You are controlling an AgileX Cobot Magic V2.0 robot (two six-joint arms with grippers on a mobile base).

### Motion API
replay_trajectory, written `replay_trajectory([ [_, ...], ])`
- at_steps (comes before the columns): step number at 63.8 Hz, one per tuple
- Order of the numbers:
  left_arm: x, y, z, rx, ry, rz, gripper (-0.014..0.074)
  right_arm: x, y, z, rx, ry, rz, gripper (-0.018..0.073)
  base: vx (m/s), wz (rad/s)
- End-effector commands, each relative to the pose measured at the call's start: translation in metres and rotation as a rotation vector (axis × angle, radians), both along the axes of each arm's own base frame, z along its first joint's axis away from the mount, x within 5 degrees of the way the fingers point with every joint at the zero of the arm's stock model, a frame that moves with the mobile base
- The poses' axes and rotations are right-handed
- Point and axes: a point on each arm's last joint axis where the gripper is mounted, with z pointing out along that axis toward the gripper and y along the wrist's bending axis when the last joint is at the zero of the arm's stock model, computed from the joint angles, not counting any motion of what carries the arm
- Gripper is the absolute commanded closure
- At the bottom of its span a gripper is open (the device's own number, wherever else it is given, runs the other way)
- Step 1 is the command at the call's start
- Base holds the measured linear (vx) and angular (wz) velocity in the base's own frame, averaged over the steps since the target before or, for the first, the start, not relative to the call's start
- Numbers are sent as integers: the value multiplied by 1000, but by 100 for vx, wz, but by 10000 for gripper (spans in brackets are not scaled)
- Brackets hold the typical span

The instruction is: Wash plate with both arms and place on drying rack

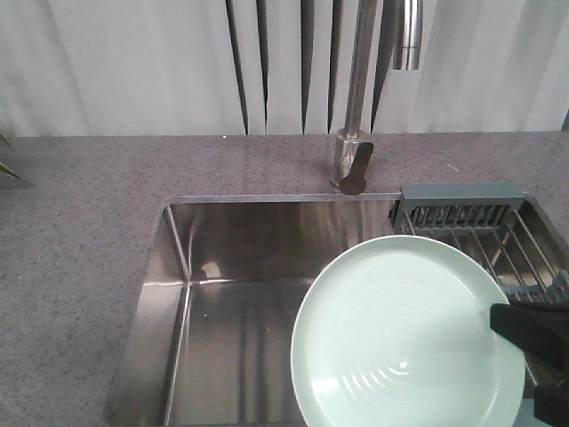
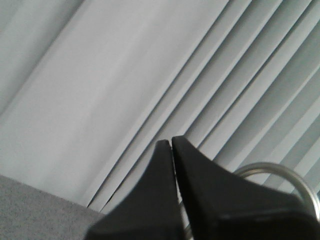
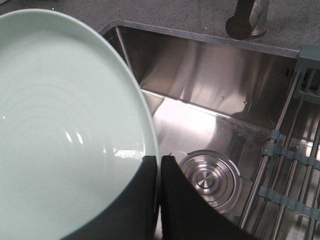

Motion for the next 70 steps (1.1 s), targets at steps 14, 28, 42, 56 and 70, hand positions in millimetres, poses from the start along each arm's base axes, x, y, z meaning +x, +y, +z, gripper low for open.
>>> replay_trajectory([
  [14, 71, -60, 2, 134, -44, -180, 603, 3, 0, 12, 42, -54, -17, 561, 0, 0],
  [28, 104, -97, -16, 258, -3, -276, 603, 3, 0, 12, 42, -54, -17, 561, 0, 0],
  [42, 124, -125, -27, 328, 6, -344, 603, 3, 0, 12, 42, -54, -17, 561, 0, 0],
  [56, 144, -142, -40, 282, 41, -377, 603, 3, 0, 13, 49, -58, -19, 561, 0, 0],
  [70, 153, -166, -49, 240, 1, -568, 603, 6, -6, 10, -3, -62, -87, 561, 0, 0],
])
